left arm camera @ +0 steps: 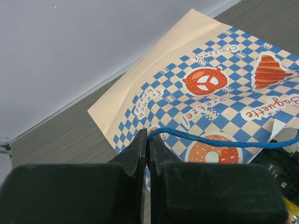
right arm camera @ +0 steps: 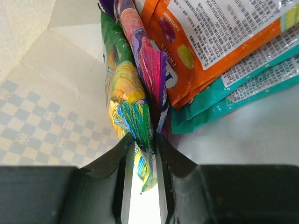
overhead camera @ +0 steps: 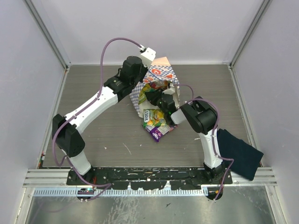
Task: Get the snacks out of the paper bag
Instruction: Take out the snack from the paper bag.
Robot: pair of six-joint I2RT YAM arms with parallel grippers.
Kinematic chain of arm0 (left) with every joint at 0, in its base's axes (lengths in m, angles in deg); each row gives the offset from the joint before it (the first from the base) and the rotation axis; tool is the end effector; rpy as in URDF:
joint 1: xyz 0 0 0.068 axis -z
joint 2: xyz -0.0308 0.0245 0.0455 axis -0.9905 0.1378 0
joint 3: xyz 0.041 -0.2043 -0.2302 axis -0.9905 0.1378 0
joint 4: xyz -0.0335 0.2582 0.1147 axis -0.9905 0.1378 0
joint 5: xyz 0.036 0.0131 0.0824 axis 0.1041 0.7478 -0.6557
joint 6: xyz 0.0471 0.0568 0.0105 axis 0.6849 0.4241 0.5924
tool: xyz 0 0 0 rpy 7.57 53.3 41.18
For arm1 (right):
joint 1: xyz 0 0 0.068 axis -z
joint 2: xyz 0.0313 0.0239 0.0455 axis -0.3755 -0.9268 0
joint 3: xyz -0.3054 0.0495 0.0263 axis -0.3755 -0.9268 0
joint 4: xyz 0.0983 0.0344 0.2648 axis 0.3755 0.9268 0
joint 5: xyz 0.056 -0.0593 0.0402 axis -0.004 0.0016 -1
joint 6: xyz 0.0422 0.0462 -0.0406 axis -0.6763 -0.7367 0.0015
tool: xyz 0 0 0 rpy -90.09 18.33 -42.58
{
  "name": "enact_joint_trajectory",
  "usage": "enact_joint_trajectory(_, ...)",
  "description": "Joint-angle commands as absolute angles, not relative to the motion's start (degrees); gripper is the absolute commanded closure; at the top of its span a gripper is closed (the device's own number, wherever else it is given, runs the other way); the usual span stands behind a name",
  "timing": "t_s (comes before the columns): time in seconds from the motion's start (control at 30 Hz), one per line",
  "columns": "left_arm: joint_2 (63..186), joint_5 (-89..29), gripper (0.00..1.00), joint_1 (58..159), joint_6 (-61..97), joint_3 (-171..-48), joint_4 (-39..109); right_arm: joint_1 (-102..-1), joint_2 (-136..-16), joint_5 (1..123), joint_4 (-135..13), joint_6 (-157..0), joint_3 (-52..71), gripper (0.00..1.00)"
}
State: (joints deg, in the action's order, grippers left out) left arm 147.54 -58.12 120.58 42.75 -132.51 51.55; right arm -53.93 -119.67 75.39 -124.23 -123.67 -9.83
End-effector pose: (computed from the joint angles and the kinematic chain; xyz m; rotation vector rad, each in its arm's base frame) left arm 0.3743 -0.2706 0.4189 0.5860 1.7638 0.0139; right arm 0.4131 0.2493 0.1207 0.3868 1.7274 1.0029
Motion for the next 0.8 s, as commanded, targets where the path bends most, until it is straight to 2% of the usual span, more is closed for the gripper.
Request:
enact_joint_trajectory(0.0,148.4,-60.6,0.97,120.0,42.7,-134.6,50.7,-54.4,-117.9,73.1,-127.7,-125.0,-9.7,0.78)
enact_joint_trajectory(0.07,148.9,-61.4,0.97,120.0,42.7,-134.7,51.0,-54.4,-116.6,72.4,-127.3,-125.0,-11.1,0.95)
enact_joint_trajectory(0.1,149.0,-61.7,0.97,119.9,42.8,-134.7,51.1,-54.4,-115.7,72.1,-127.1,-125.0,-12.1,0.99)
enact_joint_trajectory(0.47,147.6,-63.4,0.95,119.8,43.7,-132.5,50.2,-54.2,-92.7,67.5,-116.1,-124.2,-27.1,0.99)
enact_joint_trajectory(0.77,148.4,-65.5,0.97,119.5,44.5,-132.8,50.7,-53.5,-70.5,61.6,-106.1,-118.6,-33.9,0.99)
